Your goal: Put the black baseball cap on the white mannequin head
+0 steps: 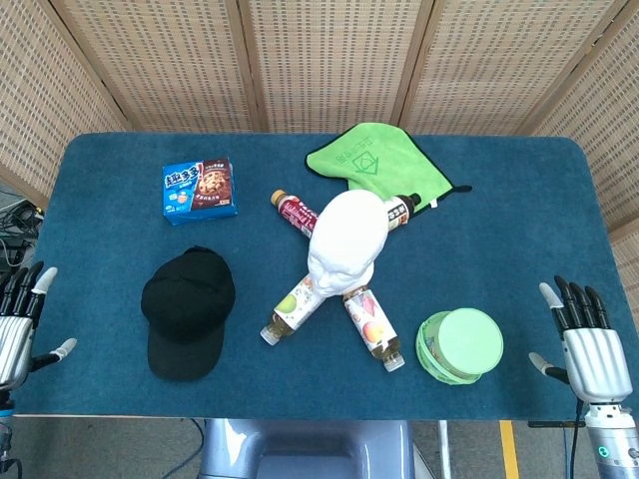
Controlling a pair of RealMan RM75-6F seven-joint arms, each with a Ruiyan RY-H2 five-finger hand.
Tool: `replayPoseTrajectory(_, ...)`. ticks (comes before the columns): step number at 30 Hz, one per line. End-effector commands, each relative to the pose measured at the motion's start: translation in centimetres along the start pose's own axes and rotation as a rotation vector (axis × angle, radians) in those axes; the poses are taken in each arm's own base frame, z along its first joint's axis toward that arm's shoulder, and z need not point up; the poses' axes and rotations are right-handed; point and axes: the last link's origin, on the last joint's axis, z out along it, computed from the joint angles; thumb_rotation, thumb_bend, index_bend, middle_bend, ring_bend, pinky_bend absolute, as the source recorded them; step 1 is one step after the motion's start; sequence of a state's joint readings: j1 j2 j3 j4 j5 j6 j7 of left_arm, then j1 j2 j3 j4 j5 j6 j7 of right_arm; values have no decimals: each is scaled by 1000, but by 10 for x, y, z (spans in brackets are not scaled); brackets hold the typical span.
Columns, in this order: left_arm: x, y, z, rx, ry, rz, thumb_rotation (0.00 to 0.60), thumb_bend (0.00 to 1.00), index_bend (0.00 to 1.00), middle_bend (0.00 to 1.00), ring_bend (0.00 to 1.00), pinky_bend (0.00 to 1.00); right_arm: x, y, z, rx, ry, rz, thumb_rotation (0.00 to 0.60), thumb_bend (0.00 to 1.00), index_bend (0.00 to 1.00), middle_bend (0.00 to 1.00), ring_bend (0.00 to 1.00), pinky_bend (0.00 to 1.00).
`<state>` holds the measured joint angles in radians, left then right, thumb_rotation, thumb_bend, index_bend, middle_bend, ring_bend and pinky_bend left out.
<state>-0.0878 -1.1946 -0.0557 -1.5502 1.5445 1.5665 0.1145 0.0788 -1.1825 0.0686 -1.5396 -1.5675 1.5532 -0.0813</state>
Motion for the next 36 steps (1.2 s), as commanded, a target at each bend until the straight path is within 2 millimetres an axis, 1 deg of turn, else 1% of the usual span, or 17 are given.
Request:
replayPoseTrajectory(1,-1,2,1,-3,5,-1,600,18,0,0,0,0,0,0,0,0,-2,1,600,27,0,0,0,0)
replayPoseTrajectory(4,-5,6,2,-16,31,5,600,18,0,0,0,17,-1,0,0,1,-6,2,600,27,0,0,0,0)
replayPoseTrajectory(6,-10,10,2,-25,51,15,600,17,0,0,13,86,-1,-1,0,1,-9,1,600,28,0,0,0,0)
replayPoseTrajectory(8,-14,11,2,-33,55,29,600,16,0,2,95,199,-1,-1,0,1,-9,2,600,28,0,0,0,0)
replayPoseTrajectory(9,-19,12,2,-37,58,46,600,16,0,28,180,270,-1,-1,0,2,-8,3,600,28,0,0,0,0)
replayPoseTrajectory(10,-22,13,3,-41,63,62,600,16,0,75,260,334,-1,-1,0,2,-8,3,600,28,0,0,0,0)
replayPoseTrajectory(11,-25,14,4,-47,71,75,600,16,0,117,307,370,-1,-1,0,2,-8,4,600,28,0,0,0,0)
replayPoseTrajectory(13,-29,16,4,-62,86,90,600,25,0,257,417,463,-1,-1,0,3,-8,4,600,28,0,0,0,0)
replayPoseTrajectory(16,-36,20,4,-94,94,110,600,64,0,414,531,541,-1,-2,0,4,-8,3,600,27,0,0,0,0)
replayPoseTrajectory(17,-38,22,4,-108,95,113,600,80,0,444,553,553,-1,-2,0,4,-8,3,600,27,0,0,0,0)
replayPoseTrajectory(19,-43,25,2,-131,89,123,600,154,0,515,609,587,-1,-2,0,6,-8,3,600,28,0,0,0,0)
replayPoseTrajectory(22,-54,33,-2,-178,71,141,600,252,0,577,659,616,-1,-3,-1,8,-9,4,600,28,0,0,0,0)
replayPoseTrajectory(23,-57,36,-3,-190,63,146,600,278,0,589,669,621,-1,-3,-1,7,-10,4,600,28,0,0,0,0)
replayPoseTrajectory(27,-69,43,-9,-230,32,160,600,457,6,653,718,658,-2,-3,-1,8,-12,6,600,27,0,0,0,0)
replayPoseTrajectory(30,-77,50,-12,-259,19,170,600,552,46,677,738,674,-2,-3,-1,9,-13,7,600,28,0,0,0,0)
replayPoseTrajectory(33,-82,54,-16,-279,14,171,600,583,70,688,746,679,-2,-3,-1,9,-13,9,600,28,0,0,0,0)
replayPoseTrajectory(36,-87,56,-20,-294,-2,168,600,574,71,692,749,681,-2,-3,0,7,-15,10,600,28,0,0,0,0)
